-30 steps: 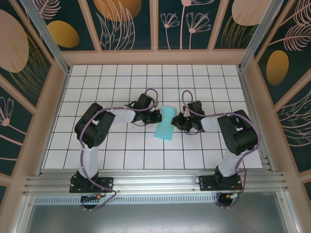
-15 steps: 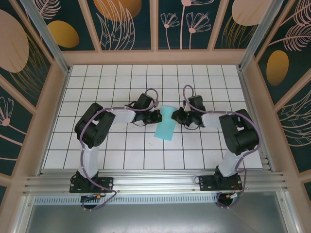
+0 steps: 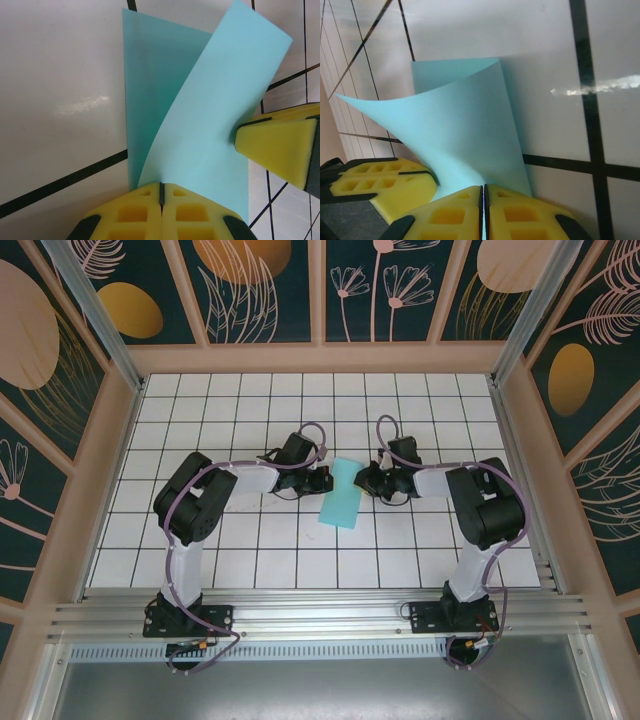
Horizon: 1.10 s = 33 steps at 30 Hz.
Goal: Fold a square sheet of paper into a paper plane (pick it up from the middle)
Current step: Fold the square sheet of paper in half at the center of the table.
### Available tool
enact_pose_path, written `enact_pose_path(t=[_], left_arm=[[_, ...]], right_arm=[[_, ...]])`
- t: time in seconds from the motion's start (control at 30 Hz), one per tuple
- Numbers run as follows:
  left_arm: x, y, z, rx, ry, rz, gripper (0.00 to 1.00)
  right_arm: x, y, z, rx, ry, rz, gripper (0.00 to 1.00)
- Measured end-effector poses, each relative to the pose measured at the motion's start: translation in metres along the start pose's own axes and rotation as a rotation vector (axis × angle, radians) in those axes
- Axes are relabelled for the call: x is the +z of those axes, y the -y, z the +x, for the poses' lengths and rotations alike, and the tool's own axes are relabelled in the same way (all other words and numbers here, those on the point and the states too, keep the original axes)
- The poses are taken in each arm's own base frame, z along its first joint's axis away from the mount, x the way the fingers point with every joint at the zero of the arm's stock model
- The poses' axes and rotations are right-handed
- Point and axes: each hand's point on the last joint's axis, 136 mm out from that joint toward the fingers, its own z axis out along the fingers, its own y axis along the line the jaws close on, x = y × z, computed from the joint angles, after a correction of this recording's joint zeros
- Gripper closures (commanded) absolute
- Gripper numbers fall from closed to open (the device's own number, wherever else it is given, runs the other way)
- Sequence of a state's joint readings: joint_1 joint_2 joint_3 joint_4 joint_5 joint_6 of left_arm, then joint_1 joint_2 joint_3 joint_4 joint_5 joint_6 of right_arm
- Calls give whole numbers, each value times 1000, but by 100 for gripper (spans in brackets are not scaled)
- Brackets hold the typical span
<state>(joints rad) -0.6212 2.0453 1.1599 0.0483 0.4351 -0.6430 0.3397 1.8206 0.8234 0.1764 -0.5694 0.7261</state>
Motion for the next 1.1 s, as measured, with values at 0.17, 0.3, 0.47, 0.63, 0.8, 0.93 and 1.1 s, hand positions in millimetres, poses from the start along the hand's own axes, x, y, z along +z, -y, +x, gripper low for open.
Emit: enact_pose_path(t=[0.17,0.3,0.47,0.63,0.8,0.93,1.1], left_arm=[[0,0,0,0,0,0,100],[0,0,0,1,1,0,100],[0,0,-1,1,1,0,100],[0,0,0,1,1,-2,100],[0,0,0,3,1,-2,100],[0,0,0,3,1,-2,100],[0,0,-1,3,1,-2,100]], right_arm=[[-4,-15,-16,-31,27,-22,87],[-4,-12,-23,-32,39,-17,87],[5,5,-19,-18,19,17,87],[5,4,-20,-16,17,21,86],[1,-5,-26,-24,18,18,87],[-2,-14,-36,-41,35,-5,86],[-4,-10,-41,-33,44,0,86]])
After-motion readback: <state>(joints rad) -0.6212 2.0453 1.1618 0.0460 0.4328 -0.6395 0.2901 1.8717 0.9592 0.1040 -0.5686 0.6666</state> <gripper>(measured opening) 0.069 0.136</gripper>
